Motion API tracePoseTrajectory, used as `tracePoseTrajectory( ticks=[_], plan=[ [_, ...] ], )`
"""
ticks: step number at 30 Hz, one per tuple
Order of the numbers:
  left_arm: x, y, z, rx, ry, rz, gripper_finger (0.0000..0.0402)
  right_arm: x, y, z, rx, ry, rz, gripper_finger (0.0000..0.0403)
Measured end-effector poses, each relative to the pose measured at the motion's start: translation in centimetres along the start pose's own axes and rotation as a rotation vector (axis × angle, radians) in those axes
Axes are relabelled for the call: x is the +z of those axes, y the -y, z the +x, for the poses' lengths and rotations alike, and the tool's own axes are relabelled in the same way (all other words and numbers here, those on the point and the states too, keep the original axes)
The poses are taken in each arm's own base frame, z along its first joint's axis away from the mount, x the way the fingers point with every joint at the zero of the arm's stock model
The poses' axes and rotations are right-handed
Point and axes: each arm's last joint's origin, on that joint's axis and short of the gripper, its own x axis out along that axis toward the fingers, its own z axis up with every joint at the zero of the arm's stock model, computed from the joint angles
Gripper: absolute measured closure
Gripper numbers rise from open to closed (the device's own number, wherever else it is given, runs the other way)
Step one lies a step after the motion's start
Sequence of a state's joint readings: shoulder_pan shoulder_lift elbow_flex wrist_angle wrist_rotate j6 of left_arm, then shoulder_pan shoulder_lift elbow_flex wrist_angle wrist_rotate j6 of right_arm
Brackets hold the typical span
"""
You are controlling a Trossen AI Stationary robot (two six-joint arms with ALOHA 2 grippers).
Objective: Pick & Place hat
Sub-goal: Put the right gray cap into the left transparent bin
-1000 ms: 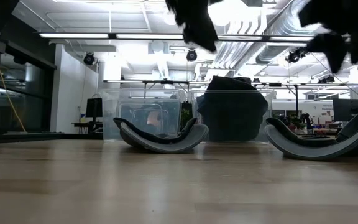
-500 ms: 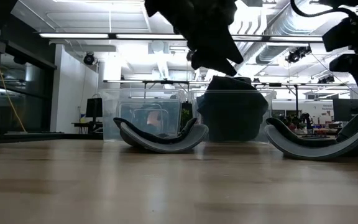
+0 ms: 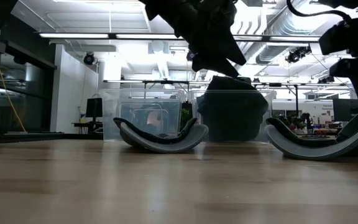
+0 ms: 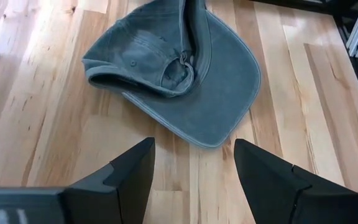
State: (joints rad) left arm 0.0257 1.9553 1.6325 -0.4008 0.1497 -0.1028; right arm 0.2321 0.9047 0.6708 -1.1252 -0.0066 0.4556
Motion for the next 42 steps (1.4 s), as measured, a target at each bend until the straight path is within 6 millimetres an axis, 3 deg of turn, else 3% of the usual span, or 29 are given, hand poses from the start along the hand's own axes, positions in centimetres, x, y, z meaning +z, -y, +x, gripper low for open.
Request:
tracePoseTrajectory(
  ticks=[11, 23, 32, 37, 42],
  plan=[
    [0.1, 0.0, 0.0, 0.009, 0.009, -0.007, 0.0183, 0.9, -0.5, 1.6, -0.028, -0.109, 0.035, 0.0178],
    [0.1, 0.0, 0.0, 0.001, 0.006, -0.008, 0.0183, 2.8, -2.9, 5.1, 0.015, -0.173, -0.096, 0.0178],
    [0.1, 0.0, 0.0, 0.0, 0.005, -0.008, 0.0183, 3.0, -3.7, 7.3, -0.065, -0.259, -0.153, 0.018],
    [0.1, 0.0, 0.0, -0.001, 0.006, -0.008, 0.0183, 2.8, -4.0, 8.0, -0.095, -0.283, -0.184, 0.0207],
    [0.0, 0.0, 0.0, -0.001, 0.003, -0.015, 0.0183, 2.7, -4.3, 8.1, -0.118, -0.265, -0.208, 0.0265]
  ],
)
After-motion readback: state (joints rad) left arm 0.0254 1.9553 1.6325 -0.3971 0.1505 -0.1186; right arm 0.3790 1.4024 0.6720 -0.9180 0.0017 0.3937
